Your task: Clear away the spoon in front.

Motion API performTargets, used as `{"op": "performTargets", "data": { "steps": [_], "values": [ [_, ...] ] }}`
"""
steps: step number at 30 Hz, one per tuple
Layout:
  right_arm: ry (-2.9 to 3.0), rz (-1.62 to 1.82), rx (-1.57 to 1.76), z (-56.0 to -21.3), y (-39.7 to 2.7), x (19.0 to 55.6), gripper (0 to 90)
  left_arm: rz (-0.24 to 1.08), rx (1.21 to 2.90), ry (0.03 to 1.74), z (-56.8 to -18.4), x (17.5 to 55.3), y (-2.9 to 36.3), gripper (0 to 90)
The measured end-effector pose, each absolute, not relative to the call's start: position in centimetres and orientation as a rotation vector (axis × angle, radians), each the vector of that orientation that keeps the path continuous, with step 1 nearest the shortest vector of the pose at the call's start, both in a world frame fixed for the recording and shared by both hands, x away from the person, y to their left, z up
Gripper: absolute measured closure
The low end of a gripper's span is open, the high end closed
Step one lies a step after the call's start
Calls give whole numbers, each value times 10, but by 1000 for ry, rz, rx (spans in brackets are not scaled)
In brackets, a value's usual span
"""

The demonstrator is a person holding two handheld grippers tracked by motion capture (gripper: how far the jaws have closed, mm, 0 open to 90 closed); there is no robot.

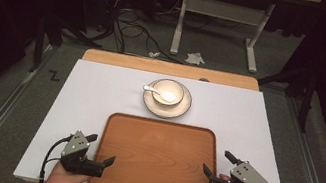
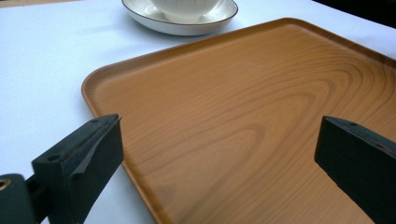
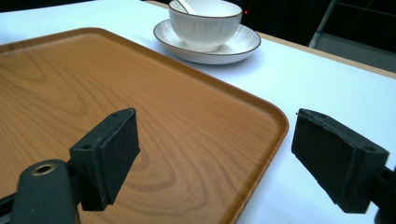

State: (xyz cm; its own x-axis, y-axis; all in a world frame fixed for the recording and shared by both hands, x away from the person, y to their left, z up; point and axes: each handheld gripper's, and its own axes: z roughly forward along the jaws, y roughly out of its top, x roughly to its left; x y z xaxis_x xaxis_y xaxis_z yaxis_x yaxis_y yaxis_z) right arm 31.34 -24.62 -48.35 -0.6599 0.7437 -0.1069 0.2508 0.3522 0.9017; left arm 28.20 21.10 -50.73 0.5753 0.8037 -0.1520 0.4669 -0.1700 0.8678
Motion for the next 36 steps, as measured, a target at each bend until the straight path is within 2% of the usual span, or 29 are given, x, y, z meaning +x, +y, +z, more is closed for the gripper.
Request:
{"op": "performTargets", "data": {
  "steps": [24, 36],
  "values": [
    [2063, 1281, 884, -483, -252, 310, 163, 449, 1803, 1014, -508, 287, 211, 28],
    [2069, 1288, 869, -482, -252, 310, 163, 451, 1800, 1015, -508, 287, 212, 77]
  ]
}}
